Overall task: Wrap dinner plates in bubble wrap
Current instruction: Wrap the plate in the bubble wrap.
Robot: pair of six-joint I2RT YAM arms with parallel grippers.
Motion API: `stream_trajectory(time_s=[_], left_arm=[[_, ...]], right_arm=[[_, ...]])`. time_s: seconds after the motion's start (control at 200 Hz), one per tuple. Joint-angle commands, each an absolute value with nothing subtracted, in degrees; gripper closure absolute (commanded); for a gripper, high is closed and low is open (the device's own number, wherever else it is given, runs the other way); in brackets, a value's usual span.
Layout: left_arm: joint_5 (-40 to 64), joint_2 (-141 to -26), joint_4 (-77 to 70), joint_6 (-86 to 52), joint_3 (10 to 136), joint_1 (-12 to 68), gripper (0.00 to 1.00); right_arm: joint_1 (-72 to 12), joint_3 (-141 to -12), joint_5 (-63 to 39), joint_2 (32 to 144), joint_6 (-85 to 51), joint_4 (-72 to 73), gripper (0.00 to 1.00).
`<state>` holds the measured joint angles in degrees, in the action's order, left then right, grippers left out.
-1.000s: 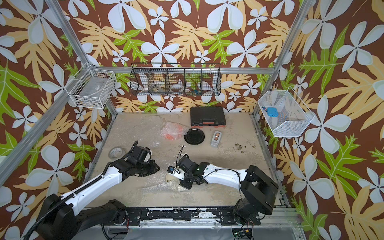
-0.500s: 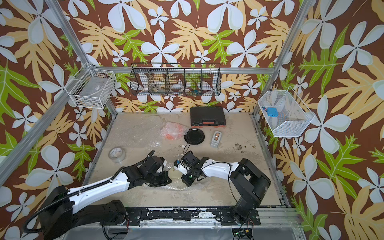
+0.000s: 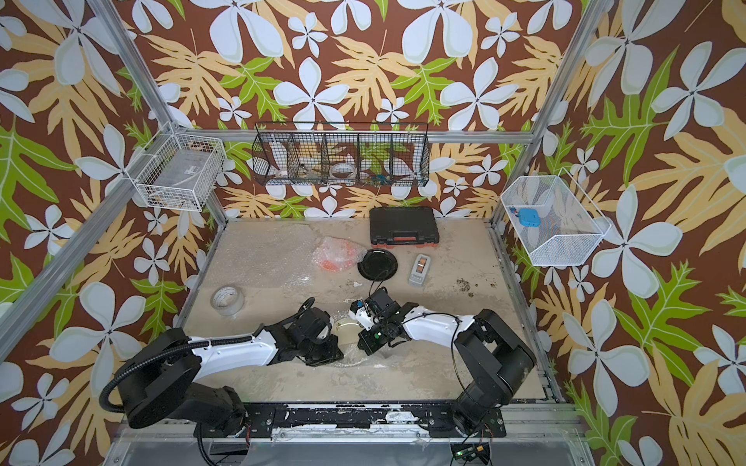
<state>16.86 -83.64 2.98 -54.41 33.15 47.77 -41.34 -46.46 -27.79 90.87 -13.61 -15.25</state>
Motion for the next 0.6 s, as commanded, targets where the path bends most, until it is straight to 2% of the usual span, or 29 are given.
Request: stream_trajectory(time_s=[0.0,0.095,0.225,0.275,0.34,0.385,0.46,0.596], left_arm=[[12.57,-85.09,7.09,-51.95,33.69,47.74,0.92],[12.3,-85.93,7.89,-51.11,34.21,47.8,0.92],[12.43,-86.38,8.17,-50.54,34.49,47.79,0.92],[12.46,-86.56,8.49,-50.26,34.71,47.73,0.91],[12.37,-86.78,8.93,-50.05,35.06,47.78,0.92],[12.3,-86.9,9.06,-49.8,35.37,47.74,0.91],[12.1,-87.43,9.6,-49.41,35.75,47.72,0.91],[11.72,-88.43,10.62,-48.69,36.63,47.7,0.91]], right_arm=[[-40.45,-46.06,-20.98,87.17,-18.6,-16.16,0.95],[-40.07,-46.7,-14.6,82.09,-21.89,-20.54,0.79],[-40.75,-45.93,-15.63,74.86,-27.08,-24.52,0.67],[-41.54,-44.78,-17.57,71.98,-30.18,-25.13,0.66],[-43.35,-42.85,-23.07,68.91,-33.48,-23.82,0.73],[-46.07,-41.93,-25.07,67.6,-35.24,-22.43,0.73],[-49.7,-40.55,-26.97,67.1,-38.35,-19.66,0.7],[-50.62,-37.08,-29.3,69.0,-42.76,-13.05,0.67]])
